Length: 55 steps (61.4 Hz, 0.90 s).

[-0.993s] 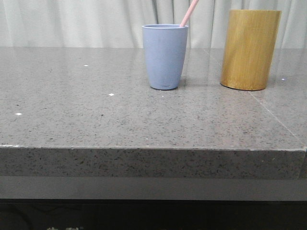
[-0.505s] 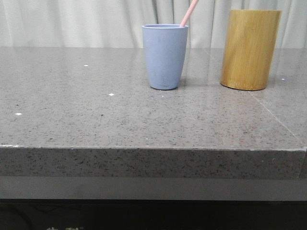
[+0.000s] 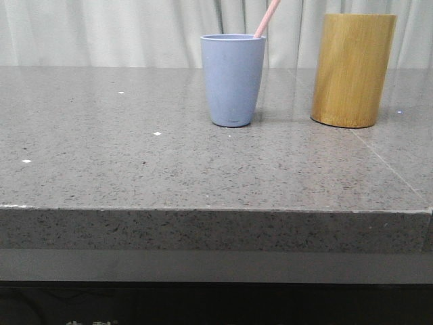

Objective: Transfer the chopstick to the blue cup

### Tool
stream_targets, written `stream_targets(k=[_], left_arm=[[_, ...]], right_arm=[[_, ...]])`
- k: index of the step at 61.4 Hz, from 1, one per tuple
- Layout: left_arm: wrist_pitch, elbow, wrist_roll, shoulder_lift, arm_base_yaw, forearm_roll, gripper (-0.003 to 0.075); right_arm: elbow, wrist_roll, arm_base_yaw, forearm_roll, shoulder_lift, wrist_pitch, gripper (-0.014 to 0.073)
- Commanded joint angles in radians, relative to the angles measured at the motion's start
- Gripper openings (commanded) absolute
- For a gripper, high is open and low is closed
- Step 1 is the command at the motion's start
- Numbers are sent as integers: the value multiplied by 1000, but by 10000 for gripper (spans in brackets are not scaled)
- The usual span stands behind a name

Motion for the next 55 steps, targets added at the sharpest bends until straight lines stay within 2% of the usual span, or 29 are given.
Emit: stream_targets(k=[1, 17, 27, 32, 43, 55], left_arm=[[-74, 12, -9, -23, 3, 2, -19], [-74, 12, -9, -23, 3, 2, -19], [-74, 12, -9, -23, 3, 2, -19], [-74, 12, -9, -23, 3, 2, -19], [-74, 12, -9, -23, 3, 2, -19], [-74, 12, -9, -23, 3, 2, -19]], right_arm=[[-25, -3, -4, -3, 6, -75, -68], [-25, -3, -4, -3, 6, -75, -68], [65, -4, -46, -36, -65, -157, -68], [166, -4, -98, -14, -135, -282, -68], [495, -4, -209, 48, -333, -623, -68], [803, -4, -262, 94, -529, -890, -68]])
